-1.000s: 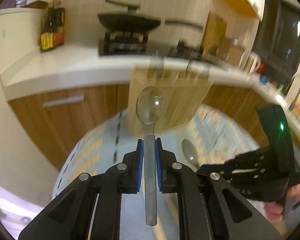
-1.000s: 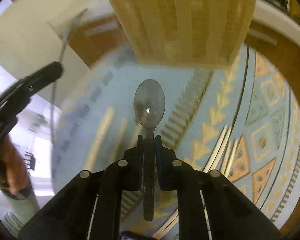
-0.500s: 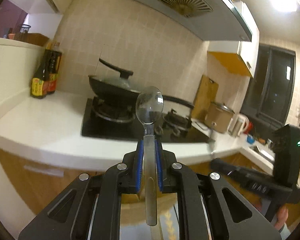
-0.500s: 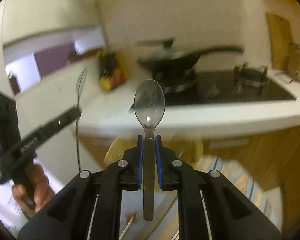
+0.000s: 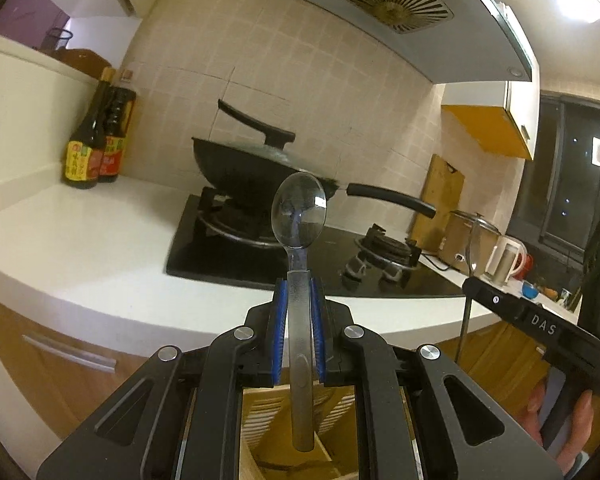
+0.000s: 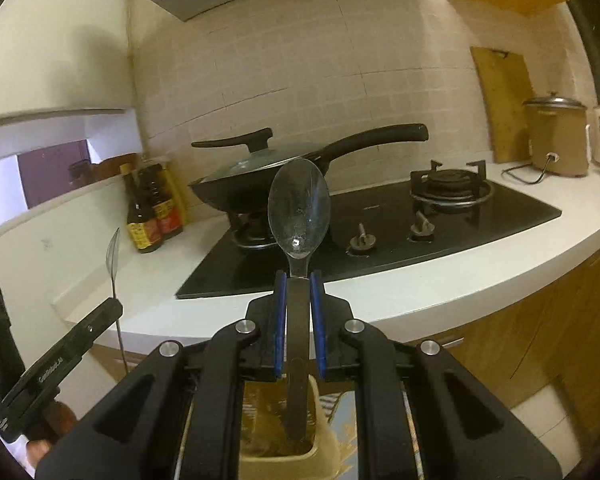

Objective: Organize utensils
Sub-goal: 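Lift both spoons and carry them over the utensil holder, then open both tools to drop the spoons into the holder, then move both open tools down toward the wooden chopsticks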

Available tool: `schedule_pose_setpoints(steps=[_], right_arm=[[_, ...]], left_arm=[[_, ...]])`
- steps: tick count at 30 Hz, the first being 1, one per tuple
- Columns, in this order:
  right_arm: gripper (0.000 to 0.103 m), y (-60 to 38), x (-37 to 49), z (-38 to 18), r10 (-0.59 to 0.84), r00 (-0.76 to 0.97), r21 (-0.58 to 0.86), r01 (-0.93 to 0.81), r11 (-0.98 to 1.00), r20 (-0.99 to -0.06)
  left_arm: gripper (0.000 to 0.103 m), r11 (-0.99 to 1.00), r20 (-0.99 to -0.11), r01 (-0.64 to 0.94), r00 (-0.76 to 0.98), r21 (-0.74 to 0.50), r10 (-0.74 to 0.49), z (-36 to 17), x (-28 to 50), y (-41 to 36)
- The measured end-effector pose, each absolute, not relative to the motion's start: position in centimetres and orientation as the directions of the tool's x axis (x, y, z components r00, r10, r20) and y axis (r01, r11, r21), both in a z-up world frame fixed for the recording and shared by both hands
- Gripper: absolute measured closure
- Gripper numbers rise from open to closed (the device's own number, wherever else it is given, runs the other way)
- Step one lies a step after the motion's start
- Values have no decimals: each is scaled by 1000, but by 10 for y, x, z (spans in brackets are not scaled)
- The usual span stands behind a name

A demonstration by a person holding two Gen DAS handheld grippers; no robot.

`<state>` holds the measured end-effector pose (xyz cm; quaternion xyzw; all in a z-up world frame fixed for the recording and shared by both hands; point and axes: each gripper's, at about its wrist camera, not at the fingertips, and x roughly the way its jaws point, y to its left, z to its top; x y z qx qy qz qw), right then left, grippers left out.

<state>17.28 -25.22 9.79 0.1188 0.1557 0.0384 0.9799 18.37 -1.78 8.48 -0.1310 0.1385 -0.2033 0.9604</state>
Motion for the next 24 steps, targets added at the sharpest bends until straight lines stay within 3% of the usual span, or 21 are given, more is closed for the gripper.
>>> schedule_pose_setpoints(steps=[7,10,11,15,24], right_arm=[[93,-250,171,80,119,951,250,-46,967,-286],[92,-249,165,74,140,945,247,-66,967,-296],[91,-249,163,73,151,942,251,-74,965,-300],[68,-253,147,66,189,928,275,-99,956,-322],[67,-262,97,70,199,887,307,-69,949,-416]], left_arm=[[93,900,-187,333,901,-281,-392,69,179,-13],[83,897,-176,341,901,-281,-398,66,171,-9],[81,892,-181,350,895,-284,-409,65,170,-7],[79,881,-203,357,881,-309,-428,61,163,3],[66,881,-238,371,864,-295,-443,77,119,24]])
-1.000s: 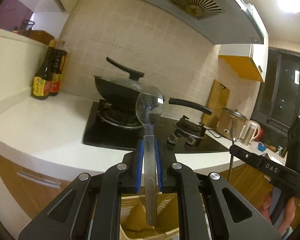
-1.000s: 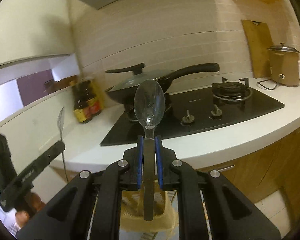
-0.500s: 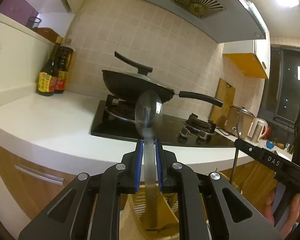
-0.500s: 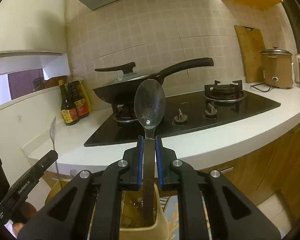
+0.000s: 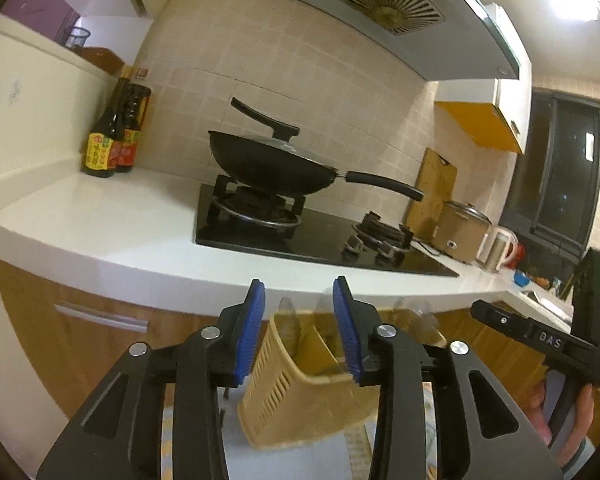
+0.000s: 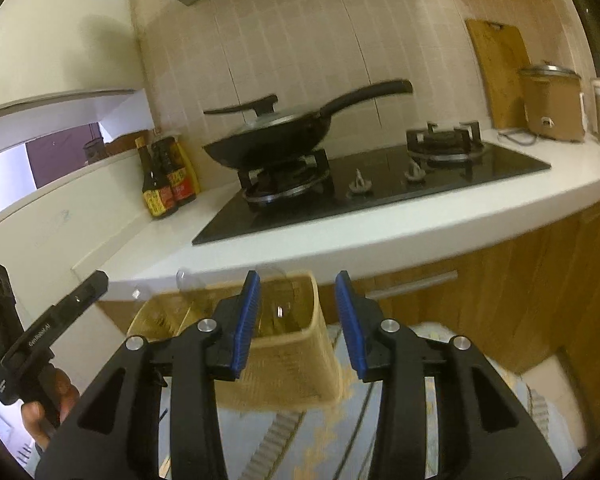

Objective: Organize utensils
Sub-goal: 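Move both open tools down toward the wooden chopsticks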

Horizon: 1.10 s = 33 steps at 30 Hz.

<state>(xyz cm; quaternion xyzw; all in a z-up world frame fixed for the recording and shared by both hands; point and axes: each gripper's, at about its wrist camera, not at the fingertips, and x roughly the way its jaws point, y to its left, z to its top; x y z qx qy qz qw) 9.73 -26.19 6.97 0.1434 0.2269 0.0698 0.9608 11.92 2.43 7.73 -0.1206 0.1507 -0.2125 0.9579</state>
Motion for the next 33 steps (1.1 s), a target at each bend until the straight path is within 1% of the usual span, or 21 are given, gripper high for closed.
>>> schedule_pose_setpoints(steps=[2,5,7,10,11,13,14,18,20,22,26,29,33], right_arm=[[67,-262,85,72,201,869,308,-59,950,-453],[67,-261,68,70,207,831,300,-51,953,-516],[67,-259,58,63,219,788,294,-50,954,-576],[67,-257,42,39,221,701,285,-27,958,-678],[67,-256,37,31,218,678,283,-15,959,-702],[67,-254,26,7,212,609,273,9,962,-764],[67,-253,20,-4,214,581,273,15,962,-785],[67,-251,1,-34,256,515,314,28,949,-818],[67,-249,-6,-43,270,497,326,28,945,-825],[67,-247,-10,-48,266,493,322,29,946,-828],[67,-246,-18,-52,274,481,330,34,944,-833],[67,-247,-20,-55,276,473,331,35,943,-837],[67,-249,-16,-59,278,455,333,43,942,-846]], left_arm=[[64,881,-248,377,859,-285,-448,82,106,26],[63,889,-284,378,850,-257,-444,88,84,28],[60,895,-336,378,832,-235,-440,89,71,28],[60,900,-411,375,801,-220,-434,78,52,31],[60,901,-437,374,788,-219,-434,73,47,32],[60,902,-516,367,740,-229,-432,53,37,35],[60,902,-539,363,724,-234,-431,46,34,36],[62,904,-692,355,590,-239,-415,-1,26,41],[69,904,-749,364,529,-225,-399,-21,23,41],[71,900,-791,375,470,-222,-391,-39,21,42],[74,902,-836,386,417,-193,-357,-54,19,41],[74,902,-852,395,397,-176,-341,-56,18,34],[72,907,-873,408,399,-105,-281,-56,14,22]])
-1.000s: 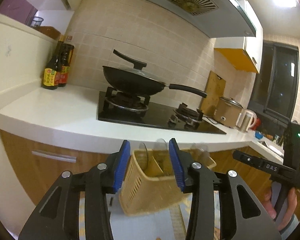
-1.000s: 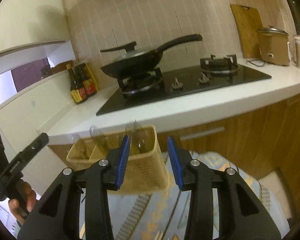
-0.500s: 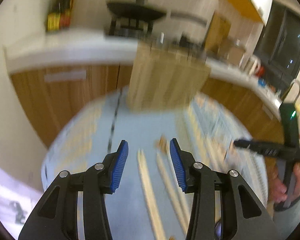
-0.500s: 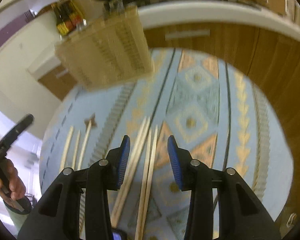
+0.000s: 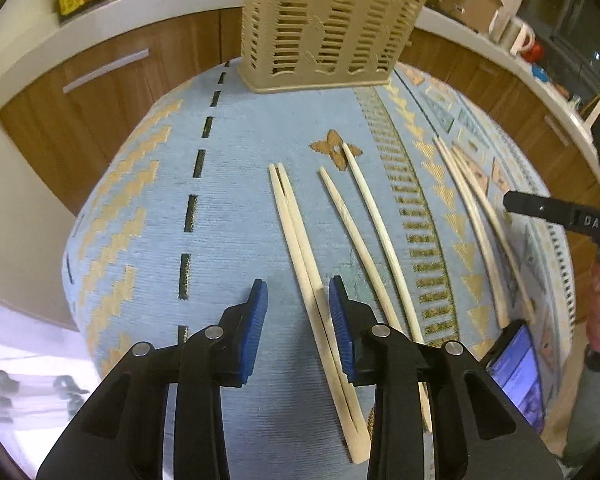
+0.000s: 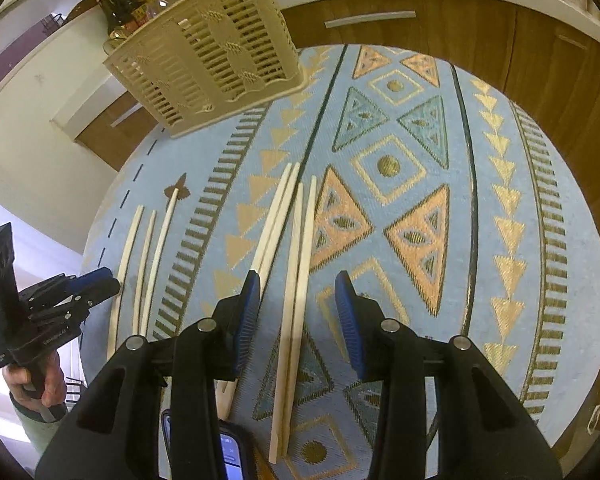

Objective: Organize utensils
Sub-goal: 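Move both open tools down toward the wooden chopsticks, then close the right tool on a chopstick pair while the left tool grasps another pair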

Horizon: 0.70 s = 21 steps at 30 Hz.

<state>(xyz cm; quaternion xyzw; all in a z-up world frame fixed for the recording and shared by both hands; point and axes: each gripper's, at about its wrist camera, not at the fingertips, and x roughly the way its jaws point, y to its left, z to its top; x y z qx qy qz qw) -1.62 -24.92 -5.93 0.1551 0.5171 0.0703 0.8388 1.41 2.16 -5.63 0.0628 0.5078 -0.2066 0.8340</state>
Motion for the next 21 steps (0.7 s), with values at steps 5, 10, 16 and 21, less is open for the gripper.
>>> schedule_pose_setpoints(steps=[5,10,16,21], right_arm=[[67,-246,-14,-63,302,407,340,23,940,-862],[67,-231,-5,-67,271,328,281,-18,960,-905],[90,-215,-8,-69,215,310,203,-70,977,-926],[99,-223,-9,-69,209,324,204,-52,978,-923]], left_arm=[[69,904,-895,427,405,3,-188,-57,11,4],[69,894,-900,445,409,50,-153,-58,13,-4],[85,903,-891,425,430,60,-143,-58,16,-1],[90,914,-890,407,415,-5,-189,-56,22,9]])
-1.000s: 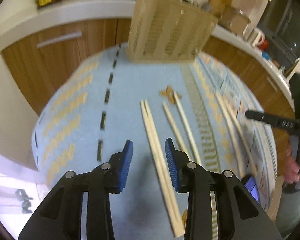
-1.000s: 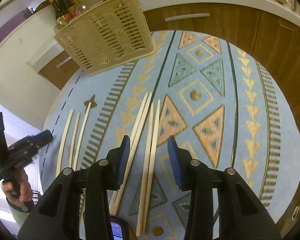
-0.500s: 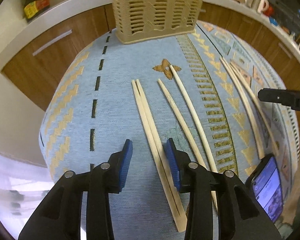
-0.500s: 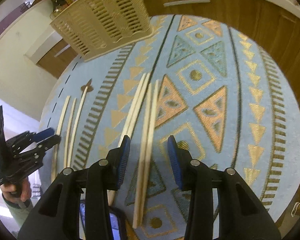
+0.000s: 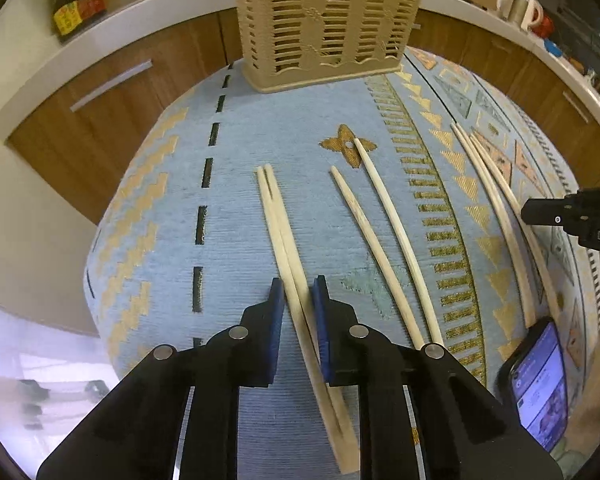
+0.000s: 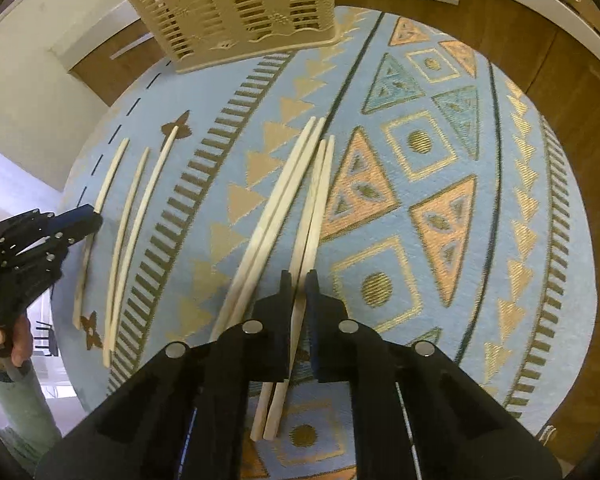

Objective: Organize utensils
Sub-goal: 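Close the right tool on a chopstick pair while the left tool grasps another pair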

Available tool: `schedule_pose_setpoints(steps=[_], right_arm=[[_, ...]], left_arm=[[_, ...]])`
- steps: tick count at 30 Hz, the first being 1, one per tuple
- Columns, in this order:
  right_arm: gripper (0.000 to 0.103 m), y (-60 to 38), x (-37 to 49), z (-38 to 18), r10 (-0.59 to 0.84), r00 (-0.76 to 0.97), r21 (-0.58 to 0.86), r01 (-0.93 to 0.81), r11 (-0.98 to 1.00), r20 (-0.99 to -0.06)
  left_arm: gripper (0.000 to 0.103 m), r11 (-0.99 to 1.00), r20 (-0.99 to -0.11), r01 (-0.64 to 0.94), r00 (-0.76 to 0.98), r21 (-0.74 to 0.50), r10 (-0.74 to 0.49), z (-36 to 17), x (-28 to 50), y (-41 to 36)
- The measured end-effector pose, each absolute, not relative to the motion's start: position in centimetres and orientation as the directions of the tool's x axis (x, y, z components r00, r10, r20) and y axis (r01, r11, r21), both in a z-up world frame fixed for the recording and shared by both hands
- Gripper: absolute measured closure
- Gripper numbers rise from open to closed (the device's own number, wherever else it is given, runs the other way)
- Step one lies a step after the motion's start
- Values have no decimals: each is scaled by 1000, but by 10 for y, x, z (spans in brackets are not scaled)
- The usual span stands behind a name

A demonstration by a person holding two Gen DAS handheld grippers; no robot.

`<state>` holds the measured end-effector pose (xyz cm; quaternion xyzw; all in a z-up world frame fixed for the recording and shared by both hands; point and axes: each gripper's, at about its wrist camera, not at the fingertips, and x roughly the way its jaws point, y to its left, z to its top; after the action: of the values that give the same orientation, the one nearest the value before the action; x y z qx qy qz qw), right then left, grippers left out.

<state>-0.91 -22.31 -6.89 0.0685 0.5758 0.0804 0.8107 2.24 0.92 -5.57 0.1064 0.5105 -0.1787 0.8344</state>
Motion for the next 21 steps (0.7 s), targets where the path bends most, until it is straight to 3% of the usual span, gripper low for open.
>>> schedule_pose_setpoints(steps=[5,8,10,12,15,18,21], right_arm=[[98,-233,-15,-57,257,356,250,-68,966,-899],[90,-232,-13,-57,319,320,313,-71,947,-892],[64,-234,-10,-60,333,304,331,-60,942,-893],[53,-235,-10,-59,308,318,307,-55,950,-897],[54,-230,-8,-62,268,291,259,-72,963,-918],[64,-220,-7,-69,247,241,234,-84,969,-938],[66,-212,-3,-69,247,235,231,-94,968,-940]], left_arm=[[90,914,-886,405,415,-22,-206,-55,23,13],[90,912,-888,410,413,-16,-202,-56,24,11],[90,908,-889,418,410,-13,-202,-56,23,11],[90,906,-891,424,406,-14,-204,-55,23,11],[90,904,-892,428,402,-16,-206,-55,22,12],[89,902,-894,432,397,-17,-207,-56,23,10],[88,900,-893,435,402,-8,-202,-56,22,8]])
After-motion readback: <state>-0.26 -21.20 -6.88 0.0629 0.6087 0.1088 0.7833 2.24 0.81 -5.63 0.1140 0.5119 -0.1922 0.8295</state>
